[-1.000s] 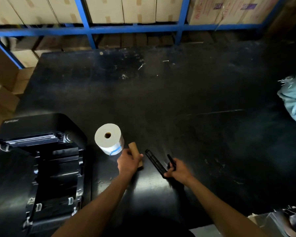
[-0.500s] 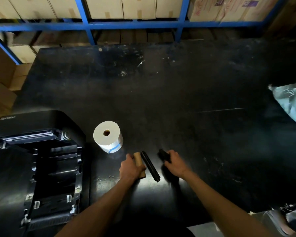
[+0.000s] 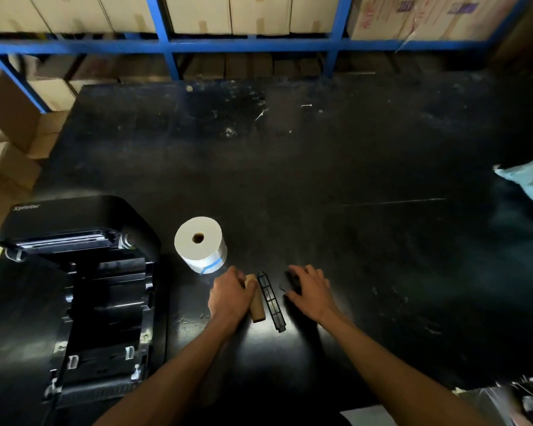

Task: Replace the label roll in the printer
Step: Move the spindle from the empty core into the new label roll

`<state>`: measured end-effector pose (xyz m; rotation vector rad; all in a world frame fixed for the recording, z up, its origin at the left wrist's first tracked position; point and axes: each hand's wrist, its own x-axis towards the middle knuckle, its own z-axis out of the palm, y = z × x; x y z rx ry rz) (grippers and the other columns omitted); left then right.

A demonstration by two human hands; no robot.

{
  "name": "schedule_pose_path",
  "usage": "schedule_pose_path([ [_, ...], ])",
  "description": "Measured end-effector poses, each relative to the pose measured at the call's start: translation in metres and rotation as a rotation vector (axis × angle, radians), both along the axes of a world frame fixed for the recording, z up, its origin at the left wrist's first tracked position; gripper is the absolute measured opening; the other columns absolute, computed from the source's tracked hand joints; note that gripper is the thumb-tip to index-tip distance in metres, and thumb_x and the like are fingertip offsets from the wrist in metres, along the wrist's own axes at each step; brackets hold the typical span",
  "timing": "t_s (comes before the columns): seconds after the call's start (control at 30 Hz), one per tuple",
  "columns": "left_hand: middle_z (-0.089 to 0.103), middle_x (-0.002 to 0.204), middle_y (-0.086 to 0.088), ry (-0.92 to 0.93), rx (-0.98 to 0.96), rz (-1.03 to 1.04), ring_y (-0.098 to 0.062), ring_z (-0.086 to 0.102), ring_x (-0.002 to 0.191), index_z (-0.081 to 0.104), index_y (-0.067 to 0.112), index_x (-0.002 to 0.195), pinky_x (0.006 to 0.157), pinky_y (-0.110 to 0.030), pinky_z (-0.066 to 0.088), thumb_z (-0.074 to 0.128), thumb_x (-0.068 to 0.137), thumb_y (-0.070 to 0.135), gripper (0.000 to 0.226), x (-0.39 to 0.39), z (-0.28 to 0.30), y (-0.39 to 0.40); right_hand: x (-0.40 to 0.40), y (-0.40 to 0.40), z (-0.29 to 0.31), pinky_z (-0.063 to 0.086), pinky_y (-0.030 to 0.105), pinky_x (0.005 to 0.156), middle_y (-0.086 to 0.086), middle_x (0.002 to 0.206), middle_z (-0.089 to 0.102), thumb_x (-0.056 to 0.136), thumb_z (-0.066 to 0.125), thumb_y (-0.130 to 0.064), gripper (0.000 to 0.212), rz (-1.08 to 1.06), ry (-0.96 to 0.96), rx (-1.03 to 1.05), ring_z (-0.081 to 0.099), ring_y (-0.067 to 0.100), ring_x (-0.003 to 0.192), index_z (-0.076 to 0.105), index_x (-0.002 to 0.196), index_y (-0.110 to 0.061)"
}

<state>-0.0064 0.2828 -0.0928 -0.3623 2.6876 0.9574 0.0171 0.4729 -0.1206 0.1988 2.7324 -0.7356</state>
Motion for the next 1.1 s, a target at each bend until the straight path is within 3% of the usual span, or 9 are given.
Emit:
schedule_pose_path([
  [0.1, 0.062, 0.085, 0.008, 0.236, -0.054, -0.02, -0.017, 0.06, 0.082, 0.056, 0.029, 0.089, 0.072, -0.037, 0.054, 0.067, 0.084, 0.045, 0.02, -0.012, 0.024, -0.013, -0.012, -0.02, 0.005, 0.033, 0.035, 0.1, -0.002, 0.128, 0.053, 0.088, 0.061, -0.033, 0.048, 0.066, 0.111, -0.091, 0.044, 0.022, 0.119, 0.048, 0.134, -0.03],
  [0.23, 0.057, 0.114, -0.002, 0.467, -0.266, -0.104, -0.029, 0.049, 0.111, 0.061, 0.026, 0.105, 0.083, -0.044, 0.048, 0.069, 0.079, 0.05, 0.036, -0.048, 0.042, -0.039, -0.032, -0.057, 0.011, 0.033, 0.032, 0.09, -0.006, 0.114, 0.062, 0.087, 0.062, -0.03, 0.038, 0.131, 0.178, -0.212, 0.049, 0.018, 0.108, 0.057, 0.124, -0.031],
  [0.33, 0.039, 0.139, -0.007, 0.343, -0.346, -0.096, -0.036, 0.034, 0.128, 0.05, 0.034, 0.129, 0.098, -0.051, 0.04, 0.071, 0.074, 0.058, 0.064, -0.073, 0.05, -0.057, -0.047, -0.085, 0.013, 0.043, 0.037, 0.094, -0.004, 0.108, 0.069, 0.085, 0.066, -0.029, 0.036, 0.132, 0.162, -0.331, 0.056, 0.02, 0.103, 0.063, 0.12, -0.025],
  [0.47, 0.008, 0.159, -0.011, -0.017, -0.275, -0.141, -0.044, 0.016, 0.141, 0.02, 0.049, 0.15, 0.109, -0.059, 0.032, 0.068, 0.07, 0.071, 0.096, -0.093, 0.047, -0.065, -0.063, -0.11, 0.005, 0.046, 0.041, 0.097, 0.002, 0.114, 0.072, 0.085, 0.068, -0.034, 0.04, 0.134, 0.141, -0.315, 0.061, 0.024, 0.105, 0.066, 0.12, -0.016],
  [0.6, 0.011, 0.154, -0.01, -0.116, -0.171, -0.093, -0.046, 0.025, 0.135, 0.016, 0.051, 0.15, 0.105, -0.058, 0.041, 0.073, 0.07, 0.065, 0.099, -0.094, 0.034, -0.063, -0.069, -0.122, -0.002, 0.041, 0.038, 0.105, 0.002, 0.128, 0.066, 0.088, 0.065, -0.035, 0.045, 0.154, 0.091, -0.29, 0.056, 0.023, 0.119, 0.062, 0.128, -0.015],
  [0.73, 0.019, 0.143, -0.009, -0.068, -0.199, -0.044, -0.044, 0.032, 0.125, 0.022, 0.049, 0.147, 0.093, -0.056, 0.05, 0.072, 0.074, 0.05, 0.088, -0.093, 0.031, -0.056, -0.069, -0.121, -0.007, 0.049, 0.038, 0.101, 0.001, 0.123, 0.069, 0.086, 0.067, -0.03, 0.043, 0.066, 0.042, -0.415, 0.062, 0.018, 0.115, 0.062, 0.128, -0.021],
  [0.83, 0.022, 0.139, -0.008, -0.057, -0.17, -0.033, -0.043, 0.032, 0.124, 0.027, 0.05, 0.143, 0.09, -0.056, 0.053, 0.073, 0.071, 0.049, 0.085, -0.093, 0.032, -0.06, -0.07, -0.12, -0.006, 0.05, 0.024, 0.095, 0.001, 0.122, 0.069, 0.086, 0.069, -0.022, 0.043, -0.005, 0.042, -0.503, 0.064, 0.014, 0.11, 0.061, 0.128, -0.02],
  [0.97, 0.03, 0.138, -0.01, -0.023, -0.047, 0.049, -0.043, 0.042, 0.122, 0.03, 0.052, 0.138, 0.091, -0.051, 0.052, 0.077, 0.066, 0.05, 0.086, -0.09, 0.031, -0.073, -0.073, -0.118, 0.005, 0.052, 0.023, 0.094, 0.003, 0.119, 0.07, 0.084, 0.073, -0.019, 0.043, -0.029, 0.145, -0.57, 0.065, 0.011, 0.105, 0.064, 0.125, -0.013],
  [1.1, 0.042, 0.12, -0.009, -0.031, 0.146, 0.211, -0.035, 0.056, 0.106, 0.032, 0.055, 0.131, 0.086, -0.051, 0.057, 0.075, 0.061, 0.06, 0.082, -0.081, 0.036, -0.085, -0.069, -0.12, 0.017, 0.051, 0.02, 0.084, 0.0, 0.111, 0.066, 0.075, 0.079, -0.016, 0.046, -0.038, 0.287, -0.6, 0.06, 0.002, 0.095, 0.065, 0.119, -0.017],
])
